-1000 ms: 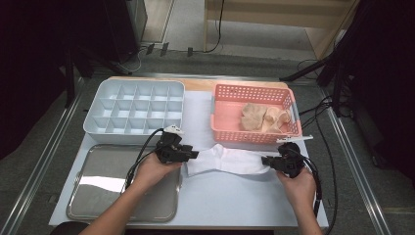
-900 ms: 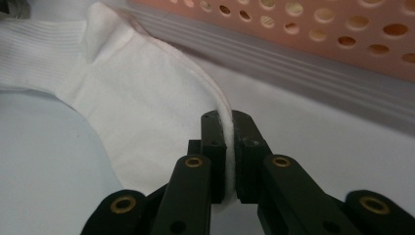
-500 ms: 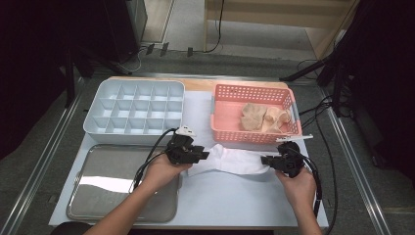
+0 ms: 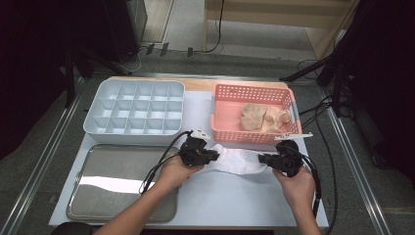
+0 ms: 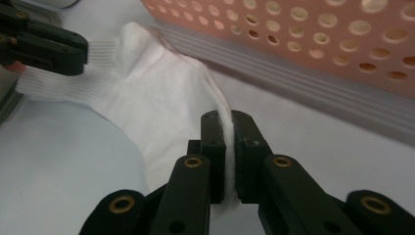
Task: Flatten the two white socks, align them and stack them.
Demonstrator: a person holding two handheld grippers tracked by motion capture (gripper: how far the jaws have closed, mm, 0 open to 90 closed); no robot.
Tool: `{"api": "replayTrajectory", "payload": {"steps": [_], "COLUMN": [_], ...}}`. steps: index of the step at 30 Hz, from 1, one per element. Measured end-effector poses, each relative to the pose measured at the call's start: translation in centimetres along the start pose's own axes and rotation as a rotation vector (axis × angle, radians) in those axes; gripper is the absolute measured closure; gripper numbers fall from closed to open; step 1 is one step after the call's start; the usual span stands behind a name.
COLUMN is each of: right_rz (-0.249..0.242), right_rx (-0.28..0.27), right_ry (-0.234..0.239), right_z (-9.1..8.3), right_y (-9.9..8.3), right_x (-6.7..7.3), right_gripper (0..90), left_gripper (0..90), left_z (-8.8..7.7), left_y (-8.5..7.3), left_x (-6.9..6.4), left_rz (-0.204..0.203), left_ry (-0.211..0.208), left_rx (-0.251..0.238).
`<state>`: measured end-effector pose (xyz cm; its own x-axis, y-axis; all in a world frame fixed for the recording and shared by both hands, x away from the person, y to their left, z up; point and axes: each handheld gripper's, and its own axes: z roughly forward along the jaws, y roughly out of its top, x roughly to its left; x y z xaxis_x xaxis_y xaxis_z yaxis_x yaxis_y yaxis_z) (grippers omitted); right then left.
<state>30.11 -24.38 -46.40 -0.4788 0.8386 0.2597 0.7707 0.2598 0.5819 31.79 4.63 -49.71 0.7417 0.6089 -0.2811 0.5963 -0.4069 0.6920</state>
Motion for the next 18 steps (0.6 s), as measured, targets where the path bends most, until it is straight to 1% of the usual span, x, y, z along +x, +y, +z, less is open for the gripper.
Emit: {"api": "replayTrajectory", "payload": {"steps": [1,2,3,4,5,11,12,17,18], "right_rz": [0.005,-0.002,-0.004,-0.004,-0.007,-0.023,-0.023,-0.033,-0.036], "right_rx": [0.000,-0.001,-0.002,-0.003,-0.006,-0.013,-0.011,-0.013,-0.014], "right_ry": [0.004,0.006,0.007,0.011,0.012,0.026,0.028,0.045,0.049], "right_z": [0.0,0.0,-0.1,-0.1,-0.1,-0.3,-0.2,0.2,0.3], "right_y": [0.1,0.1,0.2,0.2,0.3,0.7,0.8,1.3,1.4], "right_x": [0.2,0.3,0.5,0.6,0.8,1.8,1.9,2.8,3.1], "right_gripper": [85.9,85.9,85.9,85.9,85.9,85.9,85.9,86.0,86.0], "left_gripper": [81.6,81.4,81.2,81.0,80.8,80.2,80.0,79.2,78.9], "left_z": [0.3,0.6,0.9,1.1,1.5,2.6,2.7,2.9,2.9], "left_y": [0.0,0.1,0.1,0.2,0.2,-0.2,-0.3,-0.4,-0.4], "left_x": [-0.1,-0.3,-0.6,-0.6,-0.7,-0.4,-0.4,-0.3,-0.2], "left_rz": [0.012,0.019,0.023,0.037,0.036,0.030,0.030,0.029,0.028], "left_ry": [0.004,0.007,0.009,0.011,0.014,0.029,0.033,0.029,0.023], "left_rx": [0.004,0.003,-0.005,0.003,-0.001,0.040,0.037,0.046,0.043]}}
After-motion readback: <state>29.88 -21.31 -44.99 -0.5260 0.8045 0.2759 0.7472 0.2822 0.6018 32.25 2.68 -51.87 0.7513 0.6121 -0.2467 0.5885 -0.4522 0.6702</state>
